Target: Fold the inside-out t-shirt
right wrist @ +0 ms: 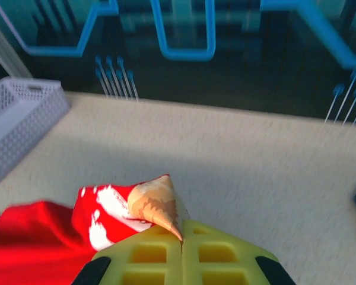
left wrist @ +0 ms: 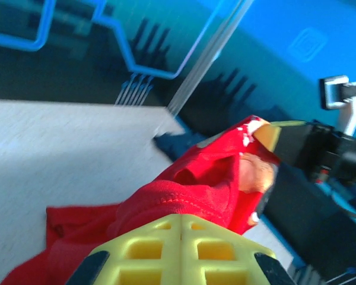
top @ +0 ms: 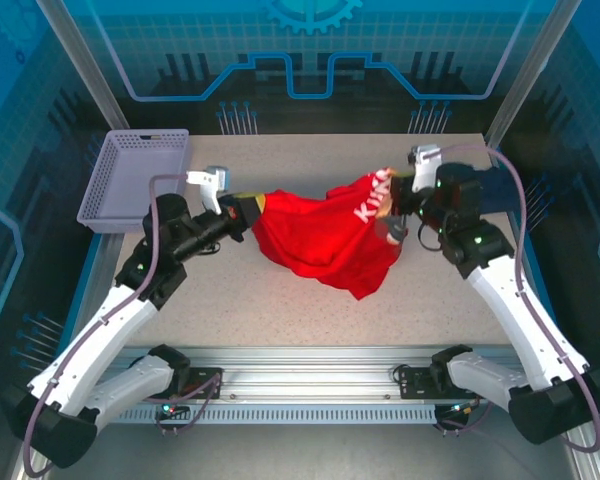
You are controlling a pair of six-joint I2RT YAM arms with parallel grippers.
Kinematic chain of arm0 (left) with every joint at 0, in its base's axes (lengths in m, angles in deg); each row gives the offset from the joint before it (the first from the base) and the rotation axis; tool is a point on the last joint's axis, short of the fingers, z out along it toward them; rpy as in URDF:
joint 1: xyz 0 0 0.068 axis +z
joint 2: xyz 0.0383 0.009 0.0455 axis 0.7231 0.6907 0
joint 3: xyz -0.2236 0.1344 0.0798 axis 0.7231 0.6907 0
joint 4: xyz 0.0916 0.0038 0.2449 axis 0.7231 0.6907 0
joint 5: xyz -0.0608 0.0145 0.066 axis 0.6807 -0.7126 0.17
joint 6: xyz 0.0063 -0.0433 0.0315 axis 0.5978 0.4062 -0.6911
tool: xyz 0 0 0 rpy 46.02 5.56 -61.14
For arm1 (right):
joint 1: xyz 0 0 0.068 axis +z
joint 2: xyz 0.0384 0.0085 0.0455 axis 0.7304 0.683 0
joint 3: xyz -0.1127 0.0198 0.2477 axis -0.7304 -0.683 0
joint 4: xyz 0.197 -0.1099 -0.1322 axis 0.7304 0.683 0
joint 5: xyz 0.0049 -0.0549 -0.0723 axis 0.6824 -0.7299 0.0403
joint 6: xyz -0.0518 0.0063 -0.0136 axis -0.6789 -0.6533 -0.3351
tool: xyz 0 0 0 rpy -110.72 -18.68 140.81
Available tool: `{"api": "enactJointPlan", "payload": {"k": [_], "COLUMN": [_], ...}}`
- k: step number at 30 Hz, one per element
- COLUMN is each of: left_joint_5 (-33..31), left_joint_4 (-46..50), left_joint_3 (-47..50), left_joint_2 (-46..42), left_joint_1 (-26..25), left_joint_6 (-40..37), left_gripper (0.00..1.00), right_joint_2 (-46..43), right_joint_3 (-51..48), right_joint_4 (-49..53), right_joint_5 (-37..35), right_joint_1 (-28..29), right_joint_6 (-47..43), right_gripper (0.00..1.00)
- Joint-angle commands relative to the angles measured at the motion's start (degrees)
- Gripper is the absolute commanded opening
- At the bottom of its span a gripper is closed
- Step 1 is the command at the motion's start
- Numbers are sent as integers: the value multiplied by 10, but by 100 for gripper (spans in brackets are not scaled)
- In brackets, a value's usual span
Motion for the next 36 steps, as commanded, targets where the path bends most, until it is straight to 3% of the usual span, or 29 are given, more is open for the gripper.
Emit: {"api": "enactJointPlan", "payload": {"k": [1, 4, 6, 8, 11, 14, 21, 25, 27, 31, 34, 36], "left_joint_5": [65, 22, -41, -83, -103, -107, -106, -106, -106, -105, -106, -109], "left_joint_4": [-81, -89, -59, -47, -25, -31, -30, -27, -23, -21, -24, -22], "left_joint_3": [-42, -55, -63, -62, -57, -33, 7, 15, 13, 15, 20, 21], "left_joint_2": [25, 45, 47, 50, 68, 84, 94, 91, 91, 93, 93, 93], "left_joint_1": [3, 4, 8, 13, 24, 27, 36, 39, 40, 41, 41, 41], "left_joint_6": [70, 108, 112, 100, 88, 87, 82, 80, 80, 79, 81, 79], "left_gripper": [0, 0, 0, 0, 0, 0, 0, 0, 0, 0, 0, 0], "right_joint_2": [72, 180, 285, 342, 323, 272, 217, 260, 270, 279, 312, 329], "right_joint_3": [106, 200, 310, 359, 292, 196, -30, -83, -106, -138, -145, -149], "right_joint_4": [13, 33, 120, 179, 151, 120, 37, 2, -20, -40, -59, -73], "right_joint_5": [-27, -31, -29, -38, -11, 16, 119, 173, 202, 223, 254, 272], "right_joint_1": [-13, -19, -23, -21, -17, -11, 32, 39, 45, 63, 77, 77], "right_joint_6": [-38, -53, -60, -62, -54, -33, 33, 57, 71, 86, 103, 115], "right_gripper": [0, 0, 12, 20, 37, 44, 46, 49, 58, 65, 63, 54]}}
